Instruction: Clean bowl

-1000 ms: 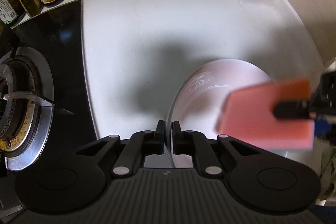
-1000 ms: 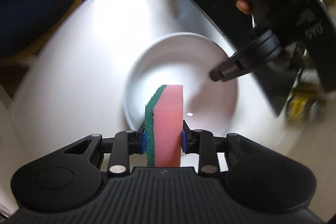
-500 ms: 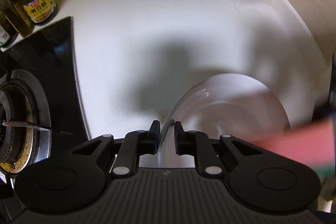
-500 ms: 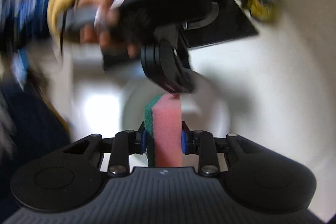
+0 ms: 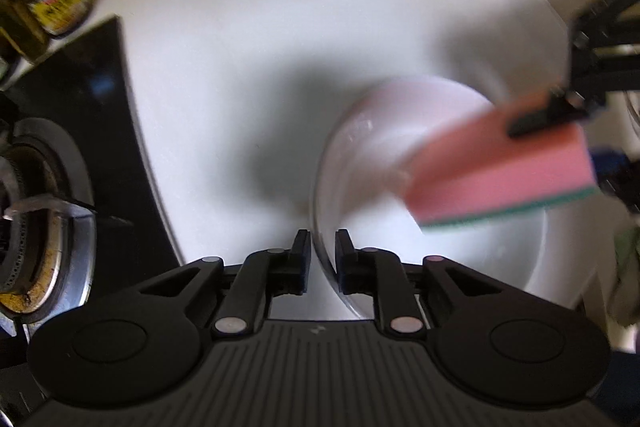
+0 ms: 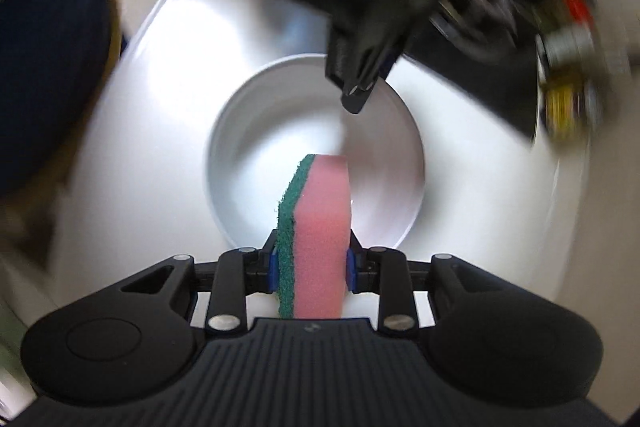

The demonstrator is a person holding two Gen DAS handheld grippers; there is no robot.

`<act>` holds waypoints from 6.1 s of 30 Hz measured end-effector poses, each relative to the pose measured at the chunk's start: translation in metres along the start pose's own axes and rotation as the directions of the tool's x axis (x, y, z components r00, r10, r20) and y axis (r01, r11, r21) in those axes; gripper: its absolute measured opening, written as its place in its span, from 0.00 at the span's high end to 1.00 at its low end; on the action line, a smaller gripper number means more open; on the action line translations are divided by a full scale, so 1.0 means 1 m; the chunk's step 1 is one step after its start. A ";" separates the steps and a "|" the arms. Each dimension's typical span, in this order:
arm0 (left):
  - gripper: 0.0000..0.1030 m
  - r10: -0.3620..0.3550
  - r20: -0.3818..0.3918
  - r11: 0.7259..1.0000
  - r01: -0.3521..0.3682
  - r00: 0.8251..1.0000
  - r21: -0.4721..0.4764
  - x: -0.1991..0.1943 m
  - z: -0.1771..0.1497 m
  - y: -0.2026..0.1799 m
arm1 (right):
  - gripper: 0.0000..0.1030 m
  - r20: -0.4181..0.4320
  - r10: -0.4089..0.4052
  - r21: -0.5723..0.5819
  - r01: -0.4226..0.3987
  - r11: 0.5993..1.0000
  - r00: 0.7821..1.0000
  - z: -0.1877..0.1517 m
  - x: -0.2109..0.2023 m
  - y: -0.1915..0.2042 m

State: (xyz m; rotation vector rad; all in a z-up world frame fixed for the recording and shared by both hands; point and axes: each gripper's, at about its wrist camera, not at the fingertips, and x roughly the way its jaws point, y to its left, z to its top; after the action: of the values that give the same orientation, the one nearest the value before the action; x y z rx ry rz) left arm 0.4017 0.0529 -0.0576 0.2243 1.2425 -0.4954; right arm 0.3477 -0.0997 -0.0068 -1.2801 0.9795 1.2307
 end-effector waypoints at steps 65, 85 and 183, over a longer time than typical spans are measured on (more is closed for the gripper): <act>0.89 -0.112 0.040 0.968 0.118 0.993 -0.220 -0.011 -0.017 -0.015 | 0.75 -0.179 -0.274 -0.326 0.206 0.923 0.945 0.023 0.072 0.008; 0.95 -0.080 -0.165 0.987 0.056 0.983 -0.149 0.002 0.039 -0.019 | 0.75 -0.106 -0.137 0.388 0.168 0.906 0.985 0.013 0.017 0.013; 0.95 0.177 0.095 0.950 -0.145 0.980 -0.277 -0.024 -0.019 -0.037 | 0.75 -0.150 -0.495 -0.742 0.233 0.628 0.856 0.026 0.094 0.100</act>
State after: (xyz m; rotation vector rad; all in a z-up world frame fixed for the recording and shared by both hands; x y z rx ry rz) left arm 0.3623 0.0341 -0.0369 0.0640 1.1497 -0.1915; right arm 0.2585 -0.0746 -0.1111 -2.2512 0.3955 1.0903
